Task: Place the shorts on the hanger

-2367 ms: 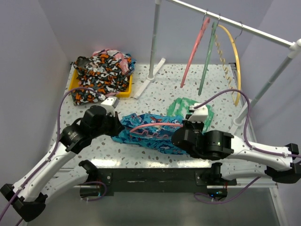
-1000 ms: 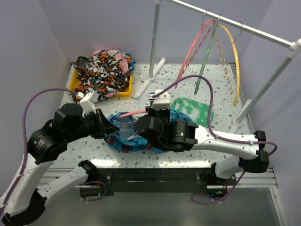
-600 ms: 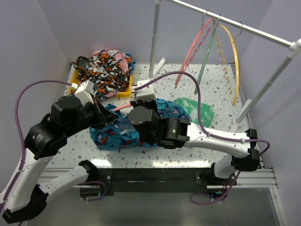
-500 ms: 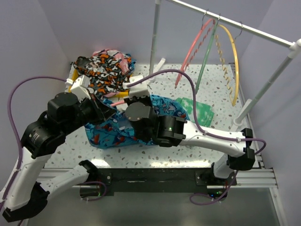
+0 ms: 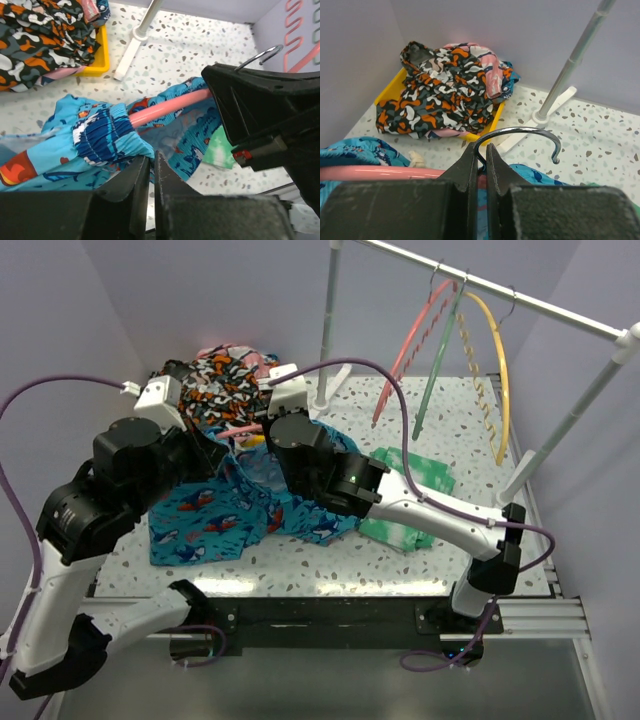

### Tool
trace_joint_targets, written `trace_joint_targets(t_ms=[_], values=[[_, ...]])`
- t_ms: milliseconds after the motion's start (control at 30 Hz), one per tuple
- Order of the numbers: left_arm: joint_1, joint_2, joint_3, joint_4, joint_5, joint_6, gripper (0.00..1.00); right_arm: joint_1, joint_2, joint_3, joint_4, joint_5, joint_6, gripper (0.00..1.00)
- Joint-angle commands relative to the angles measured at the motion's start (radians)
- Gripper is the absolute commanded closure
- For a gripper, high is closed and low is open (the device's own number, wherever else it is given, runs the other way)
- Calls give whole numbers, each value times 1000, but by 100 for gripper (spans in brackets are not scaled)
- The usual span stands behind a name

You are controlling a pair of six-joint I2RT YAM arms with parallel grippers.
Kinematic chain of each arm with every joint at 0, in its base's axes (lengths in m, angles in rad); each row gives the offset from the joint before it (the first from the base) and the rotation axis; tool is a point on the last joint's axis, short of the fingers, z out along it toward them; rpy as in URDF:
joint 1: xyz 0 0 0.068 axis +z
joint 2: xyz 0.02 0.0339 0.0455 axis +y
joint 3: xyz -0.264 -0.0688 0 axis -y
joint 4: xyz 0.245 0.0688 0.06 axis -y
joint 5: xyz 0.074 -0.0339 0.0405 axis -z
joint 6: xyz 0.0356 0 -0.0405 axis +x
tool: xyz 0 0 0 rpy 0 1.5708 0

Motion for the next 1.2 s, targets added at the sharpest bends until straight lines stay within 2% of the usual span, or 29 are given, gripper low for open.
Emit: trace_joint_targets(t_ms=[0, 33, 100, 133, 200, 233, 367, 500, 600, 767, 967, 1167], values=[[2, 10, -9, 48, -58, 150, 83, 17, -82, -46, 19, -67, 1, 100], [2, 7, -18, 56, -42, 167, 72, 14, -91, -62, 25, -72, -2, 100], [2, -2, -52, 91, -18, 213, 58, -13, -105, -82, 4, -114, 23, 100], [2, -16, -76, 105, 11, 228, 43, -24, -114, -88, -14, -162, 34, 100], [2, -33, -95, 148, 48, 283, 33, -55, -122, -105, -18, -203, 53, 100], [2, -38, -101, 154, 79, 300, 23, -67, -122, -106, -28, -254, 56, 100], [2, -53, -101, 142, 76, 386, 13, -107, -96, -48, -83, -332, 45, 100], [3, -93, -136, 116, -21, 432, 14, -161, -76, 6, -129, -423, 25, 100], [2, -139, -188, 131, -27, 480, 18, -179, -58, 38, -162, -460, 1, 100], [2, -197, -316, 210, 13, 581, 18, -184, -47, 76, -188, -547, -22, 100], [-3, -168, -316, 246, 31, 654, 21, -182, -39, 130, -246, -671, -50, 100], [-35, -188, -322, 208, 88, 667, 28, -182, -64, 148, -288, -734, -90, 100]])
